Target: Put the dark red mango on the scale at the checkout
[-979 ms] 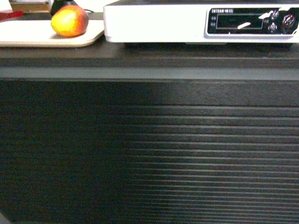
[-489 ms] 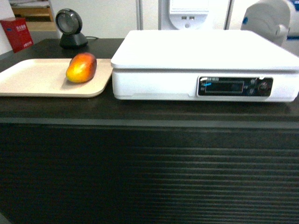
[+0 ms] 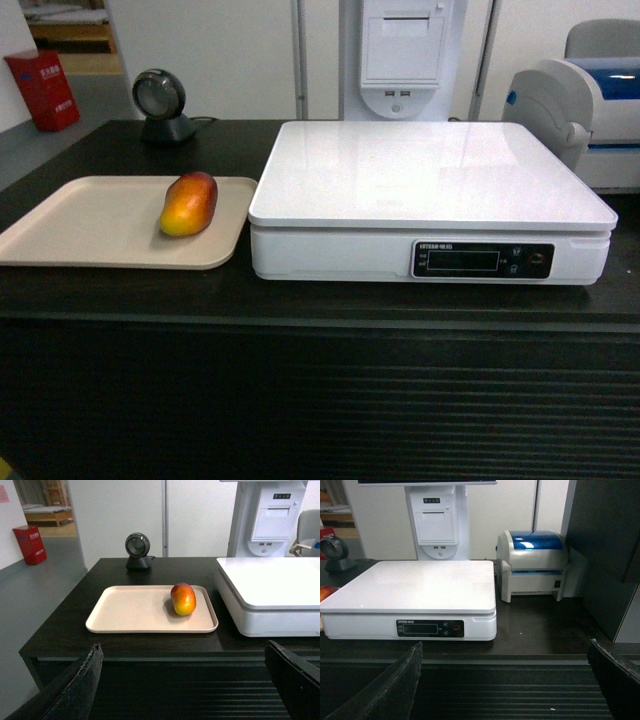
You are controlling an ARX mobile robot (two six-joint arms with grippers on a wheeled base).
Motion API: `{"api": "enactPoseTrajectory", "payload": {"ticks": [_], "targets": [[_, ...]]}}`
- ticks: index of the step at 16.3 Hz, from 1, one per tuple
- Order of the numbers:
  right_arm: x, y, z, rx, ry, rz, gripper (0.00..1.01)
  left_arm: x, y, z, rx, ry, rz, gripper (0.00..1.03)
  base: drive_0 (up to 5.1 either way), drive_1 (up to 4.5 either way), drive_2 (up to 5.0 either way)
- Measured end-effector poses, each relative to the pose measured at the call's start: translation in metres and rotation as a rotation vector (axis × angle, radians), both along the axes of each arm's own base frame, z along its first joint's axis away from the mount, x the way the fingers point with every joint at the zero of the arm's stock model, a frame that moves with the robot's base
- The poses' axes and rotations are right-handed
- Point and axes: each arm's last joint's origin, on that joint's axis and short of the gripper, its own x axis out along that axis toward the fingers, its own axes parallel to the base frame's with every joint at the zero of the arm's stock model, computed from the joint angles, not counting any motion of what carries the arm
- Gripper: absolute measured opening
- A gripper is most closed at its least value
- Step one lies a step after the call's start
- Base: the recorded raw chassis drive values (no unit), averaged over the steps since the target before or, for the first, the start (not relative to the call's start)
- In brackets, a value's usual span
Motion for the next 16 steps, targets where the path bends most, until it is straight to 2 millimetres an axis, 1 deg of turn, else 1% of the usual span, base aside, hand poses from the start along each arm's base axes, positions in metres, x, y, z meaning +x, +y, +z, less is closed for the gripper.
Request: {"api": "enactPoseTrajectory", "payload": {"ticks": [12,13,14,15,16], "targets": [[0.000,0.000,0.000,0.000,0.000,0.000,0.98,0.000,0.000,0.000,0.000,0.003,0.000,0.98,0.0,0.00,0.0],[0.000,0.000,0.000,0.001,0.001,0.000,0.98,-0.001,-0.002,-0.002,-0.047,0.202,0.073,0.98,0.0,0.00,0.0],[0.000,0.000,0.000,0.001,0.001,0.001,0.98,0.002,-0.006,0.007,-0.071,0.405,0.156,0.98,0.0,0.00,0.0],[0.000,0.000,0.000,0.000,0.000,0.001,0.98,0.006,-0.011,0.017,-0.110,0.472,0.227,0.98,0.0,0.00,0.0],[0.000,0.000,0.000,0.000,0.001,0.000,0.98,0.010,-0.016,0.028,-0.158,0.426,0.274,0.98,0.0,0.00,0.0]]}}
